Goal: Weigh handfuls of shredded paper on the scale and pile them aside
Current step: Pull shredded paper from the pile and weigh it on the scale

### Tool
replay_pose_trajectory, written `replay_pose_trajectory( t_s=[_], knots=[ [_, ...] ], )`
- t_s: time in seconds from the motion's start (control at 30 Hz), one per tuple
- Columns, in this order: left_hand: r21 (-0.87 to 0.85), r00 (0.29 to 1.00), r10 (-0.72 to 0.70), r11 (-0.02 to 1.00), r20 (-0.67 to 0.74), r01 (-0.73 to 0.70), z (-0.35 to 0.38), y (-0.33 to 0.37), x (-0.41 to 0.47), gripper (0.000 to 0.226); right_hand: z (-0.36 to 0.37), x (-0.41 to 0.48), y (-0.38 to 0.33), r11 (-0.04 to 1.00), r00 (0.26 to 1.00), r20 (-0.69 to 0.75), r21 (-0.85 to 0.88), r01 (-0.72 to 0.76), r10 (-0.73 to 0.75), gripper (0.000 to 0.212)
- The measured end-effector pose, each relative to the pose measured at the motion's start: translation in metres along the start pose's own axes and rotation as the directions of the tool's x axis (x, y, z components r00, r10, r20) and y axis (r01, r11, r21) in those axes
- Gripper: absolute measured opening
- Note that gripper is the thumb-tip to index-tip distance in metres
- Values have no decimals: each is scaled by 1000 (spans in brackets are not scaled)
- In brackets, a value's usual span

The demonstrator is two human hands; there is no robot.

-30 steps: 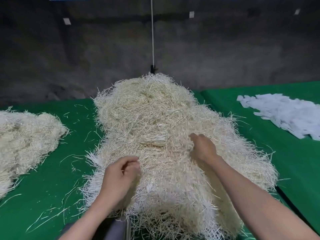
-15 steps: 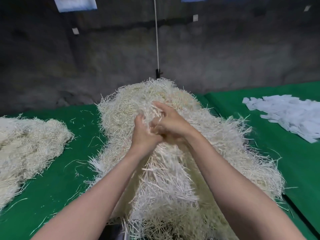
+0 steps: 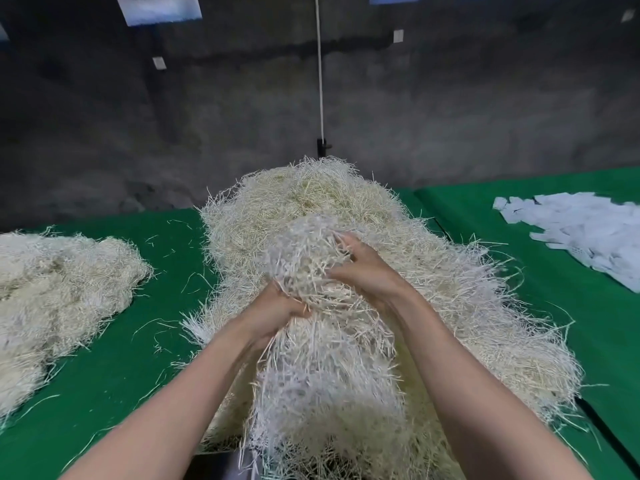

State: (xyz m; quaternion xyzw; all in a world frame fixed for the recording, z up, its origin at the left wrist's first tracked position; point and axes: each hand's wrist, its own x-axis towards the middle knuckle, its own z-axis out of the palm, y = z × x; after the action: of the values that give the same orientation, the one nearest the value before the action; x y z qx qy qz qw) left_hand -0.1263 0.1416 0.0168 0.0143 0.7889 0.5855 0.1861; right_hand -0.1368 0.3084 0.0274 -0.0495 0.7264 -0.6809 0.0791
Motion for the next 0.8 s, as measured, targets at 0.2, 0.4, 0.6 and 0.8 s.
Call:
replay_pose_trajectory(
  t_s=[0.2,0.4,0.6,0.8],
  knots=[
    [231,997,58,972,-42,-47,0,-19,7,90,6,2,-27,946,876,-359,-85,312,-321,46],
    [-414,917,377,820,-129,-395,-25,8,0,123,2,1,-37,832,816,-335,-478,283,-470,39],
    [-543,995,-40,839,-92,-16,-6,26,18,68,16,-8,-41,977,982,76,-116,178,-170,63],
    [-698,925,-121,693,-359,-180,-22,12,19,54,32,-28,3,877,870,-394,-472,84,-296,65]
  ],
)
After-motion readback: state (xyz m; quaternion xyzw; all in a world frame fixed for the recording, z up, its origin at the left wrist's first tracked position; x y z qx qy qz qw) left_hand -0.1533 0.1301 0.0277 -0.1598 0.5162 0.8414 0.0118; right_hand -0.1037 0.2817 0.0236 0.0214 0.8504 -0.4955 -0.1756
